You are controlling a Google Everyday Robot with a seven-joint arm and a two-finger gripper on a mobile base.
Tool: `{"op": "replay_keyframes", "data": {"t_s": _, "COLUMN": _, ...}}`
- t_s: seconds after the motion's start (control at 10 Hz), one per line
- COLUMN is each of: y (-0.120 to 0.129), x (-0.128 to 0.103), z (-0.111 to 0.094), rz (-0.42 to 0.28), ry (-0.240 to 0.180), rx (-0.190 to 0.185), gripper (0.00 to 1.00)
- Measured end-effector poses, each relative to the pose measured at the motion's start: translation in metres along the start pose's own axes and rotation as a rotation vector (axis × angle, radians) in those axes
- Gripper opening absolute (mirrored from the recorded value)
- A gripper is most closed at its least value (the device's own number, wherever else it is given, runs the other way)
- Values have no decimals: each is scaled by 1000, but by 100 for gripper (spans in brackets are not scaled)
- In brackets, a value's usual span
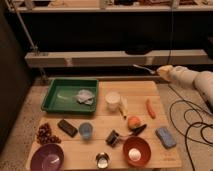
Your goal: Place fork in table surface
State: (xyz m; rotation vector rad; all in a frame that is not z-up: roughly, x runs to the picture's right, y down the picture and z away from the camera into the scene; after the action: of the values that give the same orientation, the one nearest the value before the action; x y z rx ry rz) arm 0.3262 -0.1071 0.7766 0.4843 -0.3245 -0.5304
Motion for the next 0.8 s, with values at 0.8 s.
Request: {"op": "replay_keyframes", "data": {"t_s": 0.8, "y": 96, "x": 26, "z": 78, "rz": -26, "ry": 42, "rx": -102, "gripper": 0}}
